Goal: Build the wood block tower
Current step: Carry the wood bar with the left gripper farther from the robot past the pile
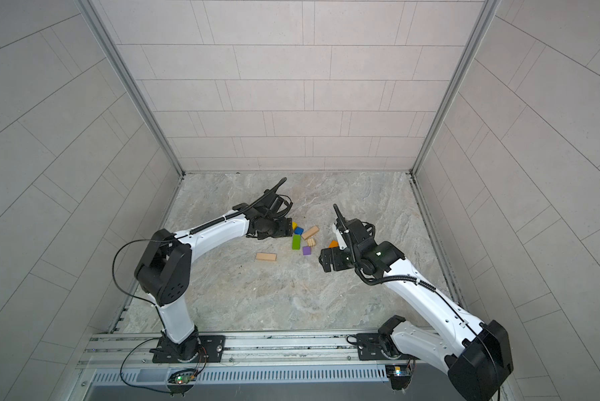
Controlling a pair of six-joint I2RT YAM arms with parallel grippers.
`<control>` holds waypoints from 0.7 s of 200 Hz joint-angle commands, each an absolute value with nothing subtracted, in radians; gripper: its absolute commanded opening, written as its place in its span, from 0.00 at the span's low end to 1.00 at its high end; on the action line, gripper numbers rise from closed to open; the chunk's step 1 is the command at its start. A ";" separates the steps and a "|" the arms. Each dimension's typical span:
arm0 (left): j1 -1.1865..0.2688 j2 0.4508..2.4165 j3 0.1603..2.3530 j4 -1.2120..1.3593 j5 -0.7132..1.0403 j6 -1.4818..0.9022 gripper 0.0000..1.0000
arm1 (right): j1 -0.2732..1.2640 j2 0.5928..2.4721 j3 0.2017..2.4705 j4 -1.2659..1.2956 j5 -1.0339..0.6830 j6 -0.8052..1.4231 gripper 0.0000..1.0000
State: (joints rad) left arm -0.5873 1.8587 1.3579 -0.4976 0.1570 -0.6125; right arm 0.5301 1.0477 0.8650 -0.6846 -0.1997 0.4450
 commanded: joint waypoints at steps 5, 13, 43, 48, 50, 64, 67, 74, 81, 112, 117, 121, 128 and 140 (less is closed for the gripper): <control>-0.571 1.904 1.414 -0.424 0.268 -0.621 0.88 | 0.535 1.031 0.858 -0.697 -0.179 0.443 0.99; -0.571 1.923 1.427 -0.414 0.286 -0.621 0.88 | 0.535 1.031 0.856 -0.698 -0.181 0.445 0.99; -0.569 1.965 1.464 -0.403 0.313 -0.629 0.87 | 0.535 1.024 0.855 -0.704 -0.178 0.445 0.99; -0.569 1.964 1.463 -0.403 0.309 -0.629 0.87 | 0.535 1.023 0.857 -0.707 -0.177 0.443 0.99; -0.569 1.962 1.461 -0.403 0.308 -0.631 0.86 | 0.534 1.022 0.857 -0.708 -0.178 0.443 0.99; -0.565 1.948 1.442 -0.405 0.283 -0.646 0.87 | 0.535 1.017 0.855 -0.710 -0.175 0.443 0.99; -0.563 1.943 1.433 -0.405 0.276 -0.656 0.87 | 0.534 1.016 0.855 -0.710 -0.175 0.444 0.99; -0.554 1.930 1.411 -0.400 0.266 -0.694 0.87 | 0.535 1.013 0.853 -0.710 -0.174 0.444 0.99; -0.544 1.914 1.382 -0.379 0.276 -0.751 0.86 | 0.535 1.012 0.851 -0.710 -0.175 0.445 0.99; -0.542 1.833 1.234 -0.180 0.273 -0.959 0.90 | 0.535 1.027 0.843 -0.692 -0.183 0.449 0.99; -0.542 1.829 1.232 -0.178 0.264 -0.986 0.90 | 0.535 1.031 0.844 -0.690 -0.185 0.449 0.99; -0.544 1.830 1.237 -0.187 0.254 -1.008 0.90 | 0.535 1.034 0.845 -0.690 -0.185 0.449 0.99; -0.547 1.834 1.257 -0.230 0.219 -1.045 0.91 | 0.535 1.037 0.845 -0.690 -0.185 0.449 0.99; -0.554 1.852 1.319 -0.341 0.160 -1.078 0.91 | 0.535 1.039 0.847 -0.688 -0.187 0.449 0.99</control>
State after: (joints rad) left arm -0.5407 1.8717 1.2488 -0.2829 0.2588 -0.9161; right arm 0.5301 1.0344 0.8551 -0.6846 -0.1947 0.4458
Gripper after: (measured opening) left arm 0.906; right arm 0.992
